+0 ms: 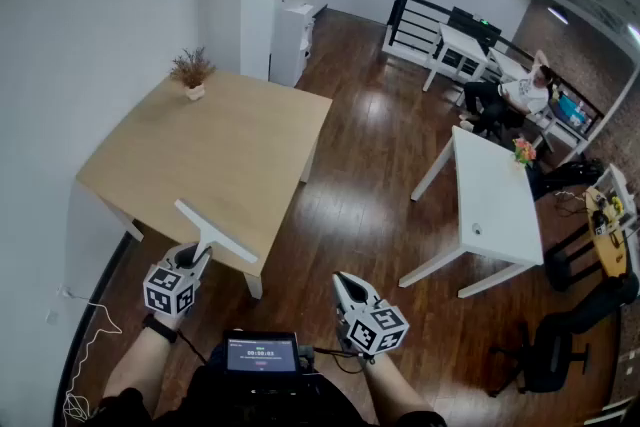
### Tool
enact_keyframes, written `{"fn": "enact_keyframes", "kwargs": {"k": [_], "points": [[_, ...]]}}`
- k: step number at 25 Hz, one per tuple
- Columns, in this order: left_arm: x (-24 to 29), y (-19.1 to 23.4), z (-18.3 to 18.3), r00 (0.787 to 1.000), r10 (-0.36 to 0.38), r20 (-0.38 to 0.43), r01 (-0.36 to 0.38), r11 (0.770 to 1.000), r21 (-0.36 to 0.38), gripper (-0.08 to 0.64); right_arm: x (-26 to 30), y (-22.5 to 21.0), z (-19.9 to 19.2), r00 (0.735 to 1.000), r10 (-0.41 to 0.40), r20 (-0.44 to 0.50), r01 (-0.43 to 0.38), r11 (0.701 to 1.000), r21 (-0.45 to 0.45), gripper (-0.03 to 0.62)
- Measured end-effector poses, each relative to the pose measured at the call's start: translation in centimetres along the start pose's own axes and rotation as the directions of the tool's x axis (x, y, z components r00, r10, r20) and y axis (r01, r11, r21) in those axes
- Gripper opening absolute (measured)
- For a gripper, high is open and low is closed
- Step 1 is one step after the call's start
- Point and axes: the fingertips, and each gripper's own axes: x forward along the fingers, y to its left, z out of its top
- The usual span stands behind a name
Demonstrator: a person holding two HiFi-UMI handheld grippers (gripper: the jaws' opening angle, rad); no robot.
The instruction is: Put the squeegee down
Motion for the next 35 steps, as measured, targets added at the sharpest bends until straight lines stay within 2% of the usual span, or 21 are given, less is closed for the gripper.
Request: {"fn": "enact_keyframes", "kwargs": {"k": [15,17,21,29,35], "points": [[1.7,1.7,-0.1,0.999,-0.028,-0.032,0.029,0.999,0.04,0.074,-0.3,2.5,1.7,0.999,0.007,0.039,-0.005,0.999,-0.041,0.025],[2.5,1.6,-0.5,0.999,-0.037,-0.038,0.038,0.999,0.026,0.074,-1.0,2.5,1.8,0.999,-0.001,0.042,0.003,0.999,-0.041,0.025],[4.1,1.4,-2.5,0.995,-0.054,-0.086,0.05,0.998,-0.046,0.074,-2.7,3.2,1.4,1.0,-0.019,0.018,0.02,1.0,-0.021,0.026],[7.4,-0.2,-3.7,0.985,-0.071,-0.158,0.072,0.997,0.0,0.074,-5.7,4.7,0.6,0.999,-0.048,-0.019,0.048,0.998,-0.036,0.026],[10.0,-2.3,-6.2,0.967,-0.072,-0.246,0.079,0.997,0.019,0.074,-7.7,6.0,1.2,0.998,-0.056,-0.038,0.055,0.998,-0.023,0.026]]}}
